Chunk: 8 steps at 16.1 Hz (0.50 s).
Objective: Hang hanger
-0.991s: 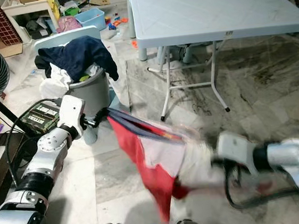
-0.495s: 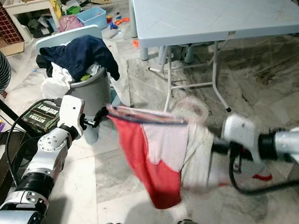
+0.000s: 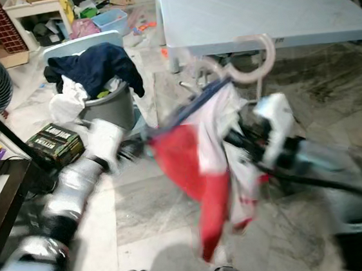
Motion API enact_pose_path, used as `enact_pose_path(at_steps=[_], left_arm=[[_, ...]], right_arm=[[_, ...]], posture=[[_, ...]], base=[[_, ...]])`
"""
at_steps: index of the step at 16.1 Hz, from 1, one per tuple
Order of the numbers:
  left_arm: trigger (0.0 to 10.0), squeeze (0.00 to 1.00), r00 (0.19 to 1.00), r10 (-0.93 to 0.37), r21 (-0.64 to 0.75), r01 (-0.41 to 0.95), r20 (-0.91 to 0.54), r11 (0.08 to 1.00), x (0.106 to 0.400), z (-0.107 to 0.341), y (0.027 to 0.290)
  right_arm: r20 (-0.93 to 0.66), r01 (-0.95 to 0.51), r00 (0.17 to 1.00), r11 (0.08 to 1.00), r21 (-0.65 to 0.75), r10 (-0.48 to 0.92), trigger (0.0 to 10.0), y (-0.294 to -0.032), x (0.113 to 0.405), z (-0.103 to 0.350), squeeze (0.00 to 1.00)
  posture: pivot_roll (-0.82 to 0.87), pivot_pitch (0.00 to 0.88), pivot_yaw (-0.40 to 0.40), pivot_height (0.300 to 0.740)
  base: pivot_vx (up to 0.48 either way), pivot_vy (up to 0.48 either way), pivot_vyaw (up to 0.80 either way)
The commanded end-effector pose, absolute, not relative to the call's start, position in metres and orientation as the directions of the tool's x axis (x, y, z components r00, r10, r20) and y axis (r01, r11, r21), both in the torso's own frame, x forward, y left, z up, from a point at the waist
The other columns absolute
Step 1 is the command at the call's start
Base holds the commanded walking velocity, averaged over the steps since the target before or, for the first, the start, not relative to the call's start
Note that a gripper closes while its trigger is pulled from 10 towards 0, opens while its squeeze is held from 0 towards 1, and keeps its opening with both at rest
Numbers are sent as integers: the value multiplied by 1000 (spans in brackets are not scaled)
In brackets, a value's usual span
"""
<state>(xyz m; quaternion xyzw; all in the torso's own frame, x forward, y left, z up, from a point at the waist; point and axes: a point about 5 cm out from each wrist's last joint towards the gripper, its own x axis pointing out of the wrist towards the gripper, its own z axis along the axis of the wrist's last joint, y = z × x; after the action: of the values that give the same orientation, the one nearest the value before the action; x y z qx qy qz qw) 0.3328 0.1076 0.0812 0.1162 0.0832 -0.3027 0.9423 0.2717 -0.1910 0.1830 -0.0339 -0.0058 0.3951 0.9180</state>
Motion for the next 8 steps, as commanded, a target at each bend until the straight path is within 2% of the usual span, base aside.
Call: enact_pose_path(at_steps=[1,2,4,6,8], left_arm=[[10000,1000,762,-588,176,640,-271,748,326,75,109],[10000,1000,678,-679,185,733,-282,655,313,72,98],[10000,1000,541,-771,204,841,-336,502,293,66,93],[10000,1000,502,-791,217,865,-350,452,286,65,94],[10000,1000,429,-828,256,899,-361,355,273,69,103]], right_arm=[[-6,-680,729,723,-122,685,10000,-192,274,187,0],[-88,-674,735,711,-199,672,10000,-190,274,175,0],[-271,-679,730,621,-392,627,10000,-197,273,152,0],[-316,-677,731,584,-447,605,10000,-204,274,147,0],[-432,-707,701,471,-527,568,10000,-223,277,143,0]], posture=[[-38,68,-6,740],[-31,69,-7,740],[-22,72,-8,740],[-22,72,-8,740],[-9,75,-11,740]], base=[[0,0,0],[0,0,0],[0,0,0],[0,0,0],[0,0,0]])
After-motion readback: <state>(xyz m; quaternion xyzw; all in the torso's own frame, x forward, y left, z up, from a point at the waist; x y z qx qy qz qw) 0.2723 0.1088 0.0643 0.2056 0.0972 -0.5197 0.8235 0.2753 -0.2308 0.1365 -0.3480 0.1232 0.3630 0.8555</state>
